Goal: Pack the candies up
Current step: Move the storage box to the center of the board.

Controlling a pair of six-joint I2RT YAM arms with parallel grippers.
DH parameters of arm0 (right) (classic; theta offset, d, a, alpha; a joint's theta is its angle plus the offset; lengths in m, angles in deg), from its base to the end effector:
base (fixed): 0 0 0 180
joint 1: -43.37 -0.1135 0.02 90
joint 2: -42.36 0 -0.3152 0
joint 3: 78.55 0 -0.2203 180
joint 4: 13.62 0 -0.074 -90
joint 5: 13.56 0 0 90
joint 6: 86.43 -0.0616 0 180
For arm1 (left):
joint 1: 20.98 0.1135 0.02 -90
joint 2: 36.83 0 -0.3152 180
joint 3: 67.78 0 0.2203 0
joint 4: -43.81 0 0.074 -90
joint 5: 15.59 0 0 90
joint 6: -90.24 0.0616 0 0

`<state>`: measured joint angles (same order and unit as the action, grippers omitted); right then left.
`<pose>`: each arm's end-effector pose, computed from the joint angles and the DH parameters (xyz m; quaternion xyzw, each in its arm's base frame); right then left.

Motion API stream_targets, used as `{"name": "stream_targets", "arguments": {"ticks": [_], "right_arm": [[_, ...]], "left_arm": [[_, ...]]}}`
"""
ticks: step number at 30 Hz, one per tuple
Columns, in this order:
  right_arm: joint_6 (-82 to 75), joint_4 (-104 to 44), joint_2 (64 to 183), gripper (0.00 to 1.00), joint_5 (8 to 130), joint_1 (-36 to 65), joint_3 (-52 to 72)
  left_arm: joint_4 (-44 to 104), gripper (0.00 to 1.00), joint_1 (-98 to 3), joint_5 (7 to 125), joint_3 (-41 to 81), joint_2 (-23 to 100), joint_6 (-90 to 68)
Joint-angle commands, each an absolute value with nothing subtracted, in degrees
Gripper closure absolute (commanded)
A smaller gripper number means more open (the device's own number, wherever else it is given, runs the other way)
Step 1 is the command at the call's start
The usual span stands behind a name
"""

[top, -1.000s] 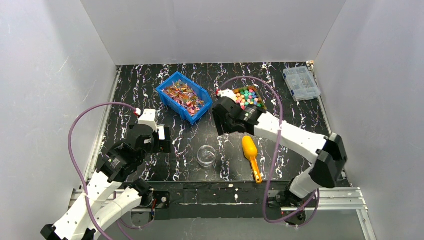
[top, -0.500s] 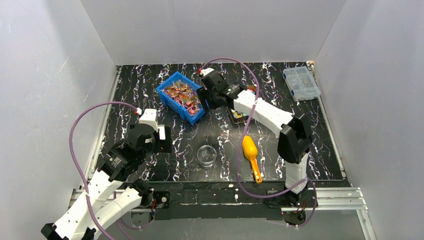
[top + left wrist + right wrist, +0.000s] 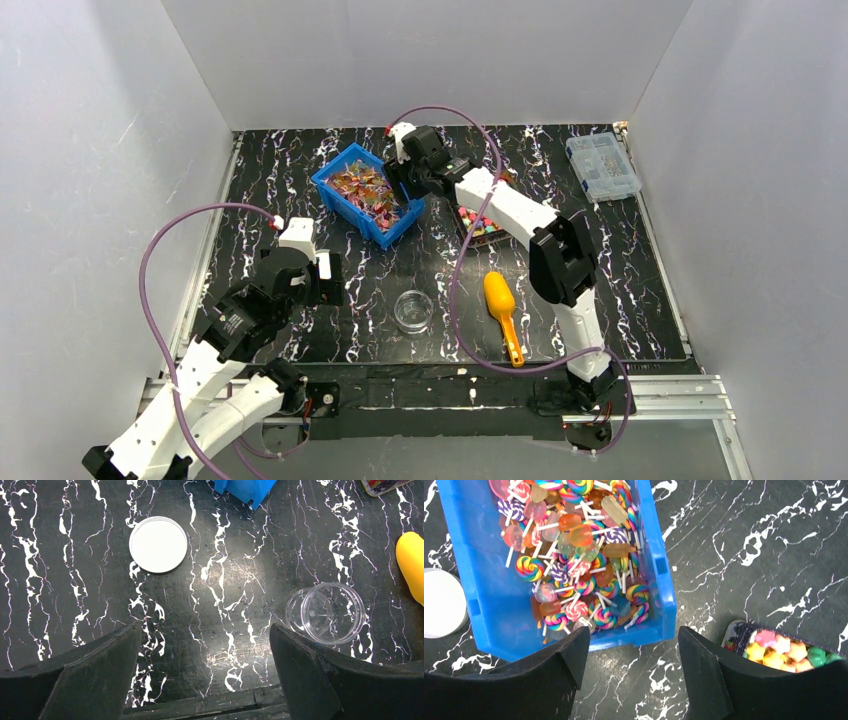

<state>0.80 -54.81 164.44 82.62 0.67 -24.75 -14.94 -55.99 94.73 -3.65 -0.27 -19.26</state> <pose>0.3830 0.3444 0.3149 -0.2826 0.8484 0.1275 0.4291 0.0736 -0.0254 0.3350 0.0299 0.8613 -0.0847 0.5001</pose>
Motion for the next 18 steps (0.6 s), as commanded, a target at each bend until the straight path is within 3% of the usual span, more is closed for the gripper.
{"name": "stream_targets", "arguments": {"ticks": [1, 11, 18], "right_arm": [[3.4, -48.7, 166.3, 0.26, 79.8, 1.5, -28.5], [3.5, -47.3, 174.3, 0.28, 78.4, 3.2, -37.1], [4.9, -46.7, 177.5, 0.35, 77.7, 3.8, -40.2]], "left_arm": [[-15.9, 0.01, -56.1, 95.8, -3.8, -0.1, -19.1], [-16.1, 0.01, -56.1, 96.0, -3.9, 0.4, -19.2], [-16.2, 0.01, -56.1, 96.0, -3.9, 0.6, -19.2]]}}
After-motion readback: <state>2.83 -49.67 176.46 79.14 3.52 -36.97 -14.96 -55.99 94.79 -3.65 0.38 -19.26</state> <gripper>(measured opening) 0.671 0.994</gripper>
